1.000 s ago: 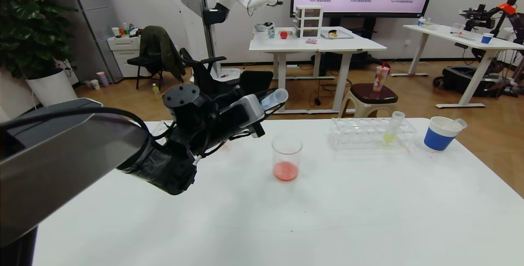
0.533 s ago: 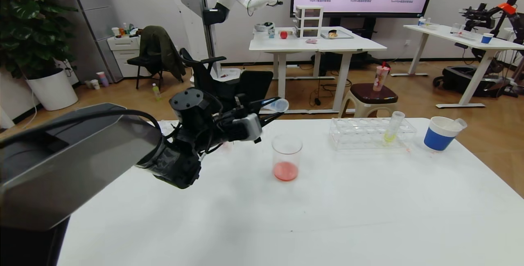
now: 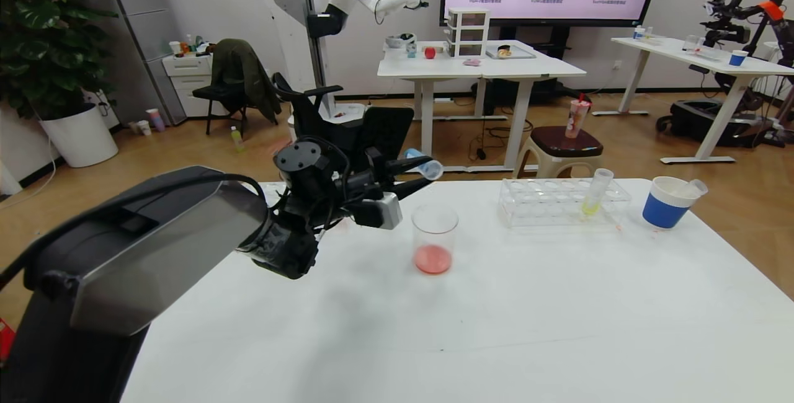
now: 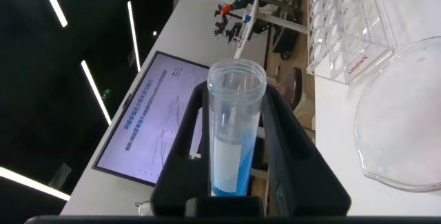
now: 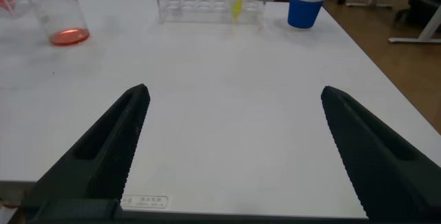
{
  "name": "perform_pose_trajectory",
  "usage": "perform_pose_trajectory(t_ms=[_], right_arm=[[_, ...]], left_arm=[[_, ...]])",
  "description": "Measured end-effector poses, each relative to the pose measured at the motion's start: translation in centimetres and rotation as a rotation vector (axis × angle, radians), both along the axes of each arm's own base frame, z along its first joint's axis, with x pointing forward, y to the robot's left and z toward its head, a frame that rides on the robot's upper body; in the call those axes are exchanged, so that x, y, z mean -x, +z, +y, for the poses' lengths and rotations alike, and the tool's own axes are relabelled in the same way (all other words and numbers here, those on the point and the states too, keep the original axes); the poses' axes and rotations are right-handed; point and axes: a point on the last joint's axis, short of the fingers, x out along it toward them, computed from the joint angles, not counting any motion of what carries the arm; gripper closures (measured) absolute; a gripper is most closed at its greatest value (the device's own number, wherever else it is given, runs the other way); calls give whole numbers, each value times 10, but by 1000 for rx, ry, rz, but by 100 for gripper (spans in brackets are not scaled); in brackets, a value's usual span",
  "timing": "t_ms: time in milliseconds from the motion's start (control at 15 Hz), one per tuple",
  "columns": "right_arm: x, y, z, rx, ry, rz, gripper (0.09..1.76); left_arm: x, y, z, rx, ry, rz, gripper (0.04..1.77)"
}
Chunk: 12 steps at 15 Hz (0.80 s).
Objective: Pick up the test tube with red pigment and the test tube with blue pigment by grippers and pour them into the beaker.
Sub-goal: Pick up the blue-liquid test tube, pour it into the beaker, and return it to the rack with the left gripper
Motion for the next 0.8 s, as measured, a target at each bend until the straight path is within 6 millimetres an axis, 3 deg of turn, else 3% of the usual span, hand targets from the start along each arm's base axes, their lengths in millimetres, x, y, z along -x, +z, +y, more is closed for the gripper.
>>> perform_pose_trajectory(t_ms=[800], right_arm=[[0, 0, 0, 0, 0, 0, 11]], left_arm=[[-14, -17, 2, -58, 5, -136, 133]])
